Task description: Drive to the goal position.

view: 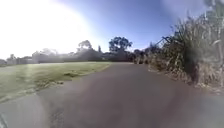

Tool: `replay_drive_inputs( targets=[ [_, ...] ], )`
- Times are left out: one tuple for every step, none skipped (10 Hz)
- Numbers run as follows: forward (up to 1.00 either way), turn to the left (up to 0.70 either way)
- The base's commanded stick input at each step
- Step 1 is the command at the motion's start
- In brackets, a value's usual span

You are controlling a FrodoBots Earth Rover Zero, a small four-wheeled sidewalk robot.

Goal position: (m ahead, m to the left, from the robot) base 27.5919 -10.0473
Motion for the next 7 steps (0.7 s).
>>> replay_drive_inputs(
  targets=[
    [0.7, 0.0],
    [0.7, 0.0],
    [0.7, 0.0],
    [0.7, 0.0],
    [0.7, 0.0],
    [0.7, 0.0],
    [0.7, 0.0]
  ],
)
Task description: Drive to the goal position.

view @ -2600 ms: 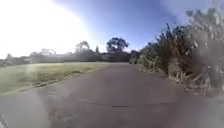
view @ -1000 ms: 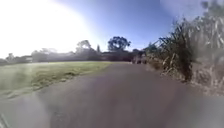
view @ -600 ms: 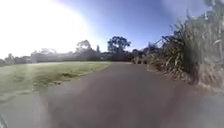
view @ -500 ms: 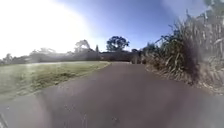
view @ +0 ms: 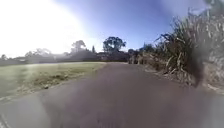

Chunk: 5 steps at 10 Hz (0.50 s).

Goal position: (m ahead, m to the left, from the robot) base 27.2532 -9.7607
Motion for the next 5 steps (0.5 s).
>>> replay_drive_inputs(
  targets=[
    [0.7, 0.0],
    [0.7, -0.16],
    [0.7, -0.26],
    [0.7, -0.35],
    [0.7, -0.35]
  ],
)
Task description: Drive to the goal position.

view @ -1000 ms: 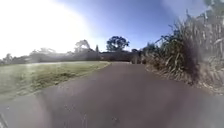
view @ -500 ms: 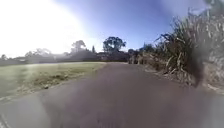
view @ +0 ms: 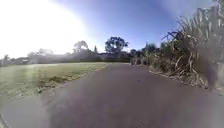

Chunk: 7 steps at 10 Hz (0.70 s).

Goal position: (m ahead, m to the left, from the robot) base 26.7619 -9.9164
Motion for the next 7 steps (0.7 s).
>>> replay_drive_inputs(
  targets=[
    [0.7, -0.35],
    [0.7, -0.35],
    [0.7, -0.35],
    [0.7, -0.35],
    [0.7, -0.07],
    [0.7, -0.05],
    [0.7, -0.02]
  ],
)
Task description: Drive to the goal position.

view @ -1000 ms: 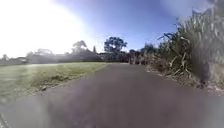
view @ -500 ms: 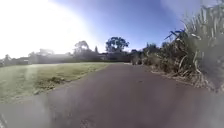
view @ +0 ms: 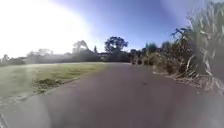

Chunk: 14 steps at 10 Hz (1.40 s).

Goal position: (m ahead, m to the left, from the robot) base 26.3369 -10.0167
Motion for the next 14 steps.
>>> replay_drive_inputs(
  targets=[
    [0.7, 0.0],
    [0.7, 0.0],
    [0.7, 0.0],
    [0.7, 0.0],
    [0.7, 0.0],
    [0.7, 0.0],
    [0.7, 0.0],
    [0.7, 0.0],
    [0.7, 0.0],
    [0.7, 0.0],
    [0.7, 0.0],
    [0.7, 0.0],
    [0.7, 0.0],
    [0.7, 0.0]
  ],
)
